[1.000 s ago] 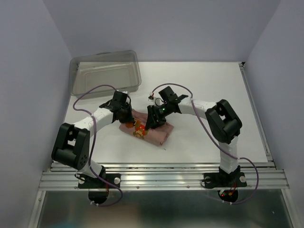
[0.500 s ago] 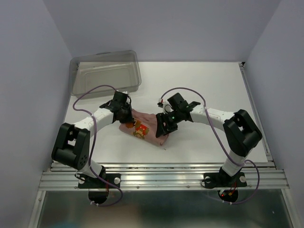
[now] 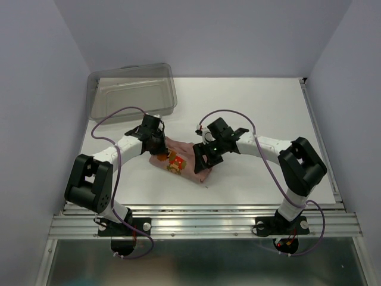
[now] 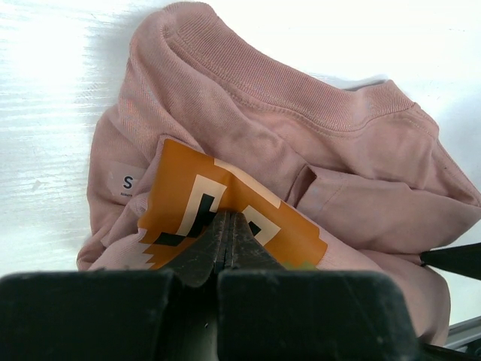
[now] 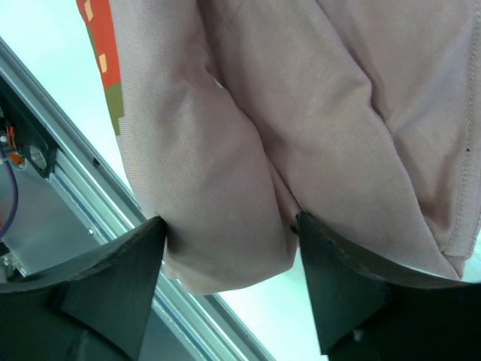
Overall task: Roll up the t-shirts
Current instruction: Roll the T-shirt to the center of the board.
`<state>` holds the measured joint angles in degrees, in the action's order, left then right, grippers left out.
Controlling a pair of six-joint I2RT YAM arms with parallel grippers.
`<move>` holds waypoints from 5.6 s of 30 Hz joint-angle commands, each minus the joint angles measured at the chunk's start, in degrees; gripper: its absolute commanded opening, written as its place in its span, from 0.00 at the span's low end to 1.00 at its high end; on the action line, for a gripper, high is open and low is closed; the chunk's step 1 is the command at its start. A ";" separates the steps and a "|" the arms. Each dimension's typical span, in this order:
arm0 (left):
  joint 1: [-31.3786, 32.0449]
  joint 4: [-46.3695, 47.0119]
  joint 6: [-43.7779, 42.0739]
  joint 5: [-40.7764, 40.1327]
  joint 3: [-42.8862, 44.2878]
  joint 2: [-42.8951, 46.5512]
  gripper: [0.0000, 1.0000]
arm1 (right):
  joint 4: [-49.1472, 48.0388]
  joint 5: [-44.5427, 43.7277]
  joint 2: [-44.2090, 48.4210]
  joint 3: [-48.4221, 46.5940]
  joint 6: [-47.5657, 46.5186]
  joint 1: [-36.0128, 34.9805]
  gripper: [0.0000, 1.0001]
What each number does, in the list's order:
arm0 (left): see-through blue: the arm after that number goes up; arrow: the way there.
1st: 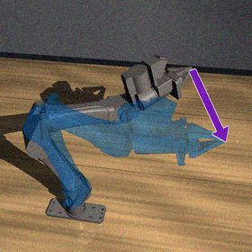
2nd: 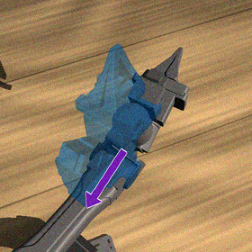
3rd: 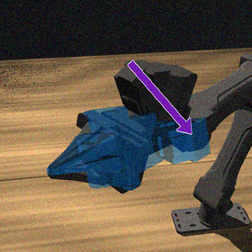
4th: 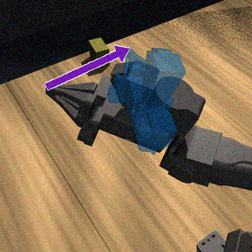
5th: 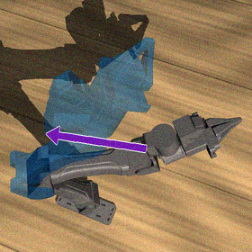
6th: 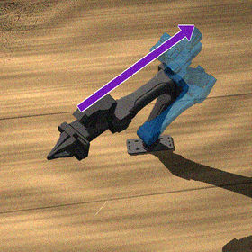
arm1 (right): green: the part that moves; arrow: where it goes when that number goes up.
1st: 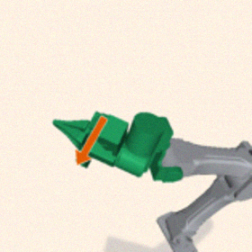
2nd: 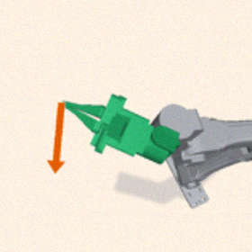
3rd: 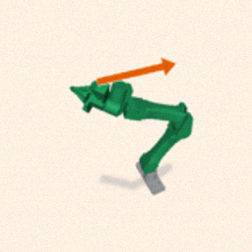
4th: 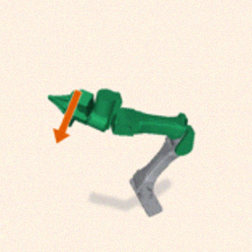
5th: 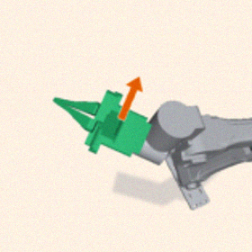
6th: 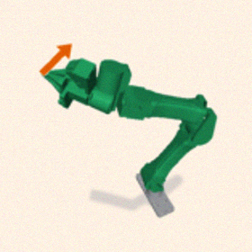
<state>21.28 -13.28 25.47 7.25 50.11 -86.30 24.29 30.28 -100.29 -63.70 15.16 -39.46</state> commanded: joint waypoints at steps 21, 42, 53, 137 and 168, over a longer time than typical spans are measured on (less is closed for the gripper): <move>0.08 -1.93 -0.95 -1.97 0.78 1.40 0.00 | -0.39 20.07 -2.19 -1.51 3.47 -0.09 0.05; -0.01 -1.22 -1.22 -2.32 -0.36 -0.01 0.00 | -0.84 -8.64 7.55 3.42 6.73 1.15 0.67; 0.08 -1.66 -0.86 -3.03 -0.54 0.43 0.00 | -0.56 -14.11 15.22 0.95 9.63 -5.96 0.22; -9.85 -18.01 1.42 -10.85 13.62 22.23 0.00 | -2.40 -64.56 -6.14 -13.12 -18.23 -35.41 0.69; -10.20 -16.17 0.81 -8.92 10.27 22.32 0.00 | -14.28 -52.54 -7.30 -4.24 -14.72 -33.05 0.07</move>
<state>11.49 -30.68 27.42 -1.96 61.28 -65.12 10.24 -35.62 -111.85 -68.97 -5.30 -75.13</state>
